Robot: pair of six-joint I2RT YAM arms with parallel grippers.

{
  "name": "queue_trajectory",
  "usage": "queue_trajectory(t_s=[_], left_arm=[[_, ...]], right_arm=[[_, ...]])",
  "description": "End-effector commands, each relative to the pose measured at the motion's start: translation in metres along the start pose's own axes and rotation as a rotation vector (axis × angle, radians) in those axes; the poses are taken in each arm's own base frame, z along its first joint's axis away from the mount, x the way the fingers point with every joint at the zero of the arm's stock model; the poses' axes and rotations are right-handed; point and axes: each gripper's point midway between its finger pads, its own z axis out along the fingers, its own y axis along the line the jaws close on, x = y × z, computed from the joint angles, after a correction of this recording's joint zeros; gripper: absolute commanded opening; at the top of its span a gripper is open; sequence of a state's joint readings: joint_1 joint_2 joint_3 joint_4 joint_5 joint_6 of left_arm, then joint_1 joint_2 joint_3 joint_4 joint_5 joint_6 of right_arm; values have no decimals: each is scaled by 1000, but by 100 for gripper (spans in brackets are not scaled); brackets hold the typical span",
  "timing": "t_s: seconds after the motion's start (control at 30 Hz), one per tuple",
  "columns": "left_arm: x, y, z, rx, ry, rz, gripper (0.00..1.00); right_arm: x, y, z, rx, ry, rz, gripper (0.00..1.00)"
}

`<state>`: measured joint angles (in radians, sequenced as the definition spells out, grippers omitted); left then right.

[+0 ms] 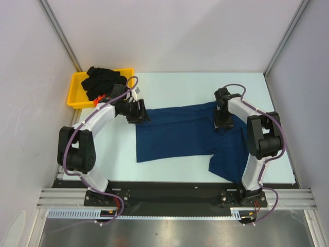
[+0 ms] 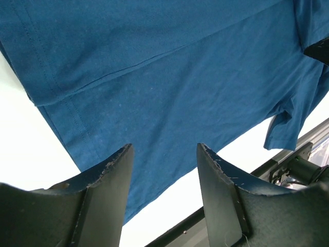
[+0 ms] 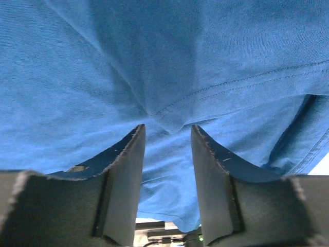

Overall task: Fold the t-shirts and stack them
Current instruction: Fold the tshirt

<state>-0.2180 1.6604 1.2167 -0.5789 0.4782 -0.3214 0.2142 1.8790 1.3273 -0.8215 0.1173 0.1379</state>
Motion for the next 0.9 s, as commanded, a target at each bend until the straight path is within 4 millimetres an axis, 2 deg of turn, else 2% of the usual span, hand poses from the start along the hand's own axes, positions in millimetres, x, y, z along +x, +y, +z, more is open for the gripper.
queue_trajectory(t_s=[0.0, 0.43, 0.7, 0.87], left_arm=[[-7, -12, -9, 37, -30, 51, 59], [-7, -11, -8, 36, -27, 49, 59], [-6, -11, -8, 39, -28, 47, 59], [-7, -13, -8, 43, -31, 49, 59]], right_arm=[[-8, -3, -2, 26, -16, -20, 44], [-6, -7, 4, 49, -5, -25, 26], [-5, -9, 5, 53, 3, -21, 33], [-2, -5, 5, 35, 9, -22, 31]])
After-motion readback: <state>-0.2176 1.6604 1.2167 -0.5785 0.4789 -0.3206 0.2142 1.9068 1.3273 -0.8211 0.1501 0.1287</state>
